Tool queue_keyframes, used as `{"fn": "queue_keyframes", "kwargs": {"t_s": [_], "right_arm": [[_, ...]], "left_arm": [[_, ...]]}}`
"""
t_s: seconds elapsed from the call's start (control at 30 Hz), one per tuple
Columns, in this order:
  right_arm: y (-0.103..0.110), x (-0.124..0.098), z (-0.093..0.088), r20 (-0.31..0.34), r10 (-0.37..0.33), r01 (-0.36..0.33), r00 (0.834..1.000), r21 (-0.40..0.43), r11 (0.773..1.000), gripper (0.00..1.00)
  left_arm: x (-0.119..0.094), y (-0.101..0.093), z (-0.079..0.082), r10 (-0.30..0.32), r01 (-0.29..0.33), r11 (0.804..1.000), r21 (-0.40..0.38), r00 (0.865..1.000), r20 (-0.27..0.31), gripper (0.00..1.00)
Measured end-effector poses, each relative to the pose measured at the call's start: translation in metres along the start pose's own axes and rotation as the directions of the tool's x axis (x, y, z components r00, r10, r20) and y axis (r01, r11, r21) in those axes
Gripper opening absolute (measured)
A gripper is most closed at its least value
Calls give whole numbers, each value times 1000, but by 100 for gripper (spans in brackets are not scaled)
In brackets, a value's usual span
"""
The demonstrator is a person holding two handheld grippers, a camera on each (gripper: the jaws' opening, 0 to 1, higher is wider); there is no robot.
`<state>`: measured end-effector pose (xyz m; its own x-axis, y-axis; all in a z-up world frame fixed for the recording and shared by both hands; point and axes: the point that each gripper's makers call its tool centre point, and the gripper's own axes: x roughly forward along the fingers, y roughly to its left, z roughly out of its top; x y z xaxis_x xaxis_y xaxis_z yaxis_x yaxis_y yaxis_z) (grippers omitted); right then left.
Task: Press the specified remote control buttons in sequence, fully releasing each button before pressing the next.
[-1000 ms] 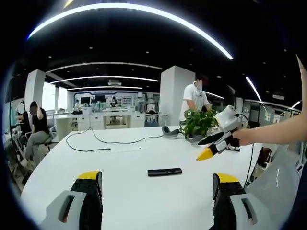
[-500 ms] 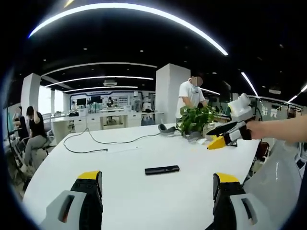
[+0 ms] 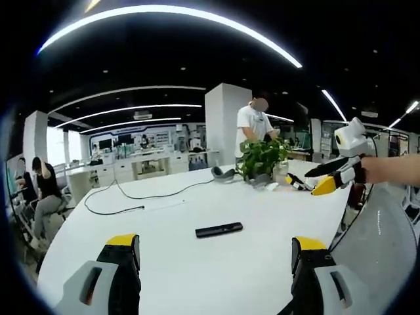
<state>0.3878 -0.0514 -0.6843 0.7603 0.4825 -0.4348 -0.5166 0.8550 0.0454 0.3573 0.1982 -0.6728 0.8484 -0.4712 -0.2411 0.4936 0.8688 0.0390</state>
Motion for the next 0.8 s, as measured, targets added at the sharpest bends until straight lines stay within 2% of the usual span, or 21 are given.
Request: {"fn": "queue_keyframes", "kwargs": {"t_s": [0.17, 0.27, 0.43, 0.6, 0.8], "right_arm": [[-3, -18, -6, 24, -38, 37, 999, 16, 999, 100], [-6, -25, -14, 10, -68, 68, 998, -13, 998, 100], [-6, -33, -23, -5, -81, 81, 997, -48, 996, 100], [-7, -33, -16, 39, -87, 89, 995, -46, 995, 100], [-9, -31, -18, 46, -90, 92, 995, -32, 995, 100]], "left_arm": [[0, -2, -1, -5, 5, 1000, 7, 1000, -9, 100], [0, -2, -2, -3, 3, 1000, 13, 1000, -14, 100], [-1, 0, -2, 11, -11, 1000, -3, 1000, -12, 100], [-2, 0, -1, 12, -12, 1000, -5, 1000, -9, 100], [-1, -1, 0, 10, -10, 1000, 5, 1000, -4, 100]]}}
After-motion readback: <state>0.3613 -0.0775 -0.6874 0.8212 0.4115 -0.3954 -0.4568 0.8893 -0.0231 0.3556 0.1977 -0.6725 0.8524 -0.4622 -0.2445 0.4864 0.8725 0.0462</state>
